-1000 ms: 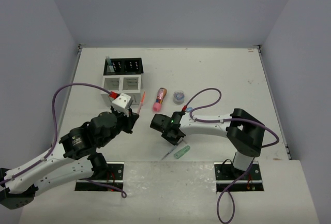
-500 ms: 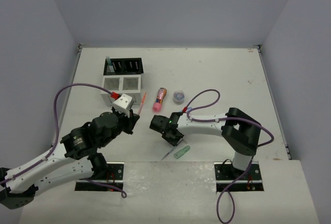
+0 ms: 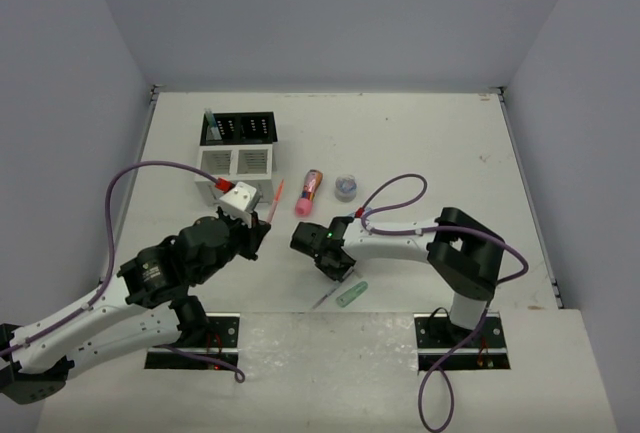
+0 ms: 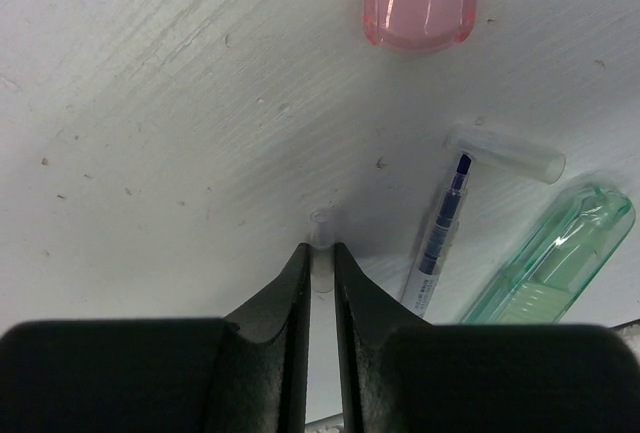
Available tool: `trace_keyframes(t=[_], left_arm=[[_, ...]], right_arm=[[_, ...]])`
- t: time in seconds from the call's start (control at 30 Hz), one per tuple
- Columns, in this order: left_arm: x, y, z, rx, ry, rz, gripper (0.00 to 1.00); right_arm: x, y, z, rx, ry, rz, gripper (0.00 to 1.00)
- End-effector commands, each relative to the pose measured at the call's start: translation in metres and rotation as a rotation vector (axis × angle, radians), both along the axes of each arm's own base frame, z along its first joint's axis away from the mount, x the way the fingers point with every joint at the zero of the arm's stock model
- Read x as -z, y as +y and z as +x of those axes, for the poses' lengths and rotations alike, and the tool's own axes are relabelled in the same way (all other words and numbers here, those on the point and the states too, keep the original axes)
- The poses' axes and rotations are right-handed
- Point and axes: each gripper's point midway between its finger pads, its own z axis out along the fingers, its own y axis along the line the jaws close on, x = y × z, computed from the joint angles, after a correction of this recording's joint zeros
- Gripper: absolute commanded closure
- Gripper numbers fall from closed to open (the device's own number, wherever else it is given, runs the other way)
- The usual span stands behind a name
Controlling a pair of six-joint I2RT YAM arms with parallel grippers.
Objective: Sort the stationery into containers
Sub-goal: Pick up the pen cap from the center of the board.
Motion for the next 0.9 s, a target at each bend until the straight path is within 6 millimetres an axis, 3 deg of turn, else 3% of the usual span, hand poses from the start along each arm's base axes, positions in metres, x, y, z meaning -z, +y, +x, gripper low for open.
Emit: trace_keyframes(t=[0.0, 0.13, 0.3, 0.33, 0.4, 0.47, 0.5, 0.53, 0.57, 0.7, 0.77, 0.87], left_arm=[[-0.007, -0.004, 0.004, 0.014, -0.035, -0.009, 1.00], [-0.005, -0.005, 0.004, 0.017, -0.031, -0.004, 1.00], [-0.018, -0.019, -0.003, 0.056, 0.003, -0.090, 1.00], [-0.022, -0.025, -0.007, 0.076, 0.019, -0.138, 1.00], [-0.045, -0.046, -0.015, 0.143, 0.003, -0.316, 1.00], [-0.050, -0.063, -0.030, 0.242, 0.011, -0.471, 1.00], [-0.068, -0.071, -0.033, 0.287, -0.029, -0.571, 1.00], [-0.062, -0.078, -0.041, 0.338, -0.014, -0.605, 1.00], [-0.076, -0.086, -0.047, 0.403, -0.048, -0.666, 1.00], [-0.083, -0.107, -0.062, 0.537, -0.042, -0.741, 1.00], [-0.074, -0.114, -0.069, 0.583, -0.001, -0.760, 1.00], [-0.080, -0.120, -0.077, 0.640, 0.016, -0.828, 1.00]], right_arm=[[-0.005, -0.020, 0.006, 0.078, -0.057, -0.011, 1.00], [-0.044, -0.031, 0.035, 0.015, -0.247, -0.004, 1.00], [-0.138, -0.068, 0.068, -0.032, -0.596, 0.030, 1.00], [-0.160, -0.070, 0.076, -0.059, -0.692, 0.052, 1.00], [-0.225, -0.084, 0.080, -0.106, -0.898, 0.178, 1.00], [-0.276, -0.086, 0.081, -0.189, -1.050, 0.268, 1.00], [-0.304, -0.089, 0.076, -0.244, -1.126, 0.336, 1.00], [-0.322, -0.081, 0.073, -0.356, -1.189, 0.375, 1.00], [-0.341, -0.084, 0.070, -0.388, -1.242, 0.405, 1.00], [-0.379, -0.074, 0.056, -0.552, -1.372, 0.439, 1.00], [-0.399, -0.066, 0.042, -0.650, -1.463, 0.489, 1.00], [-0.416, -0.062, 0.024, -0.745, -1.583, 0.538, 1.00]])
